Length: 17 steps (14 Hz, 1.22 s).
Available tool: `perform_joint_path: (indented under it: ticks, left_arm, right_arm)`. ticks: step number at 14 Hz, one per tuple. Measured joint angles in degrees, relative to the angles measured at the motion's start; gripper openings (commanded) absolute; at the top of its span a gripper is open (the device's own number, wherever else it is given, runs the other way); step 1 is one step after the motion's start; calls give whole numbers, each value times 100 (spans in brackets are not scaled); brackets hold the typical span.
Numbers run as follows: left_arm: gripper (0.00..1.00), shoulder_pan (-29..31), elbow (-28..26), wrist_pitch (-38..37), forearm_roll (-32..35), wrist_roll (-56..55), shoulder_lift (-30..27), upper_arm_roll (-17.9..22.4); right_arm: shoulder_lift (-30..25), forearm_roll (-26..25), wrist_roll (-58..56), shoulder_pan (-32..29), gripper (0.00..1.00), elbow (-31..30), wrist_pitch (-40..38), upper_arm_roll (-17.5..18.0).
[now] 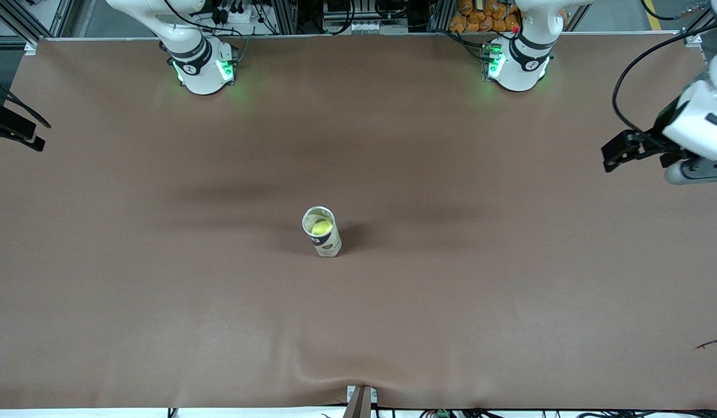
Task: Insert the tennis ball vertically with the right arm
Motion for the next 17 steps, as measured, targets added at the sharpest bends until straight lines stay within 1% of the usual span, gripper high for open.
perform_joint_path:
  ticks: [2, 4, 8, 10, 13, 17]
  left_arm:
    - [100, -260, -205, 0, -82, 220, -198, 479]
    - [100, -447, -424, 4, -136, 294, -369, 696]
    - [100, -807, -1023, 182, -141, 292, -794, 814]
    - [100, -892, -1202, 201, -248, 289, -991, 891]
    - [100, -894, -1361, 201, -283, 319, -1185, 1005]
    - [100, -904, -1271, 197, -341, 490, -1229, 1246]
  right_arm:
    - [0, 2, 231, 0, 100, 0, -1, 18]
    - [0, 4, 279, 0, 100, 0, -2, 21]
    - [0, 8, 281, 1, 100, 0, -4, 28]
    - [0, 8, 281, 1, 100, 0, -4, 29]
    - [0, 8, 281, 1, 100, 0, -4, 30]
    - [0, 8, 281, 1, 100, 0, -4, 31]
